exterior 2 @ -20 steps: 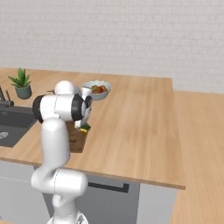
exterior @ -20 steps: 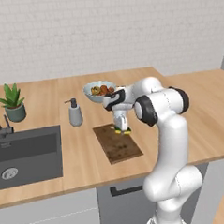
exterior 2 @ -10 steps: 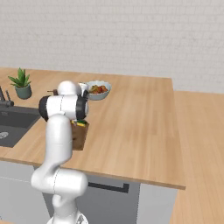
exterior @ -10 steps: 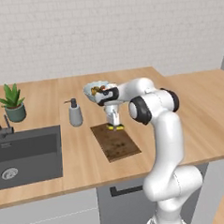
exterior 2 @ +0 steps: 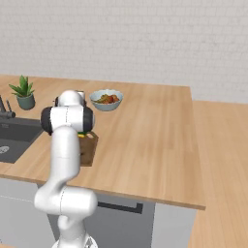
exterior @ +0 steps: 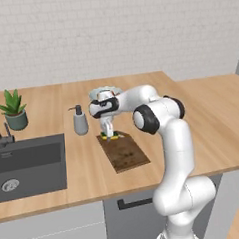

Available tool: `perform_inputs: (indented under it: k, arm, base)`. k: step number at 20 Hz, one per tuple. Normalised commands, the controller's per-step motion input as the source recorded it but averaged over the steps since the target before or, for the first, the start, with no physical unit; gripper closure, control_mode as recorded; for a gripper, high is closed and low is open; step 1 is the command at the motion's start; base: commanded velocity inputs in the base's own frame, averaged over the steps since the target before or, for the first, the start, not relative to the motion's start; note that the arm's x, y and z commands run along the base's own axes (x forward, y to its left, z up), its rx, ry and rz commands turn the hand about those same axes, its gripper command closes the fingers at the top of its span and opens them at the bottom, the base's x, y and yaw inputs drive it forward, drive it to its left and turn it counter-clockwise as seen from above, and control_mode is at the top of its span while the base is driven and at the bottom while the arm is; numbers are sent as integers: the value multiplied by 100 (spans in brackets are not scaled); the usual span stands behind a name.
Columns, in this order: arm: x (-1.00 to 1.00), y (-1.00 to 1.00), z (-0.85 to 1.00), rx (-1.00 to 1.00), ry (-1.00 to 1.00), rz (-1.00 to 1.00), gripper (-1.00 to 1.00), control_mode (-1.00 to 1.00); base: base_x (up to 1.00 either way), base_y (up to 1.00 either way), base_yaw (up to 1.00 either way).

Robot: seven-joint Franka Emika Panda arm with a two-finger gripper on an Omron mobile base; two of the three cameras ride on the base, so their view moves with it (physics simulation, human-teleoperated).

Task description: Pick up the sponge from the counter and clean the cutting board by briefly scrubbing or pressing down on the cutting board. Once finished, release the sponge.

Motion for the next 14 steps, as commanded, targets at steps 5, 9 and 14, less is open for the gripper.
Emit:
perform_inputs:
  k: [5,9,14]
  arm:
    - [-44,38,-68,0,-5,3,100,-100]
    - [-60,1,-38,0,13,6,100,-100]
    - [-80,0,-15,0,18,8,100,-100]
  base:
    - [0,0,0]
    - [0,0,0]
    - [0,0,0]
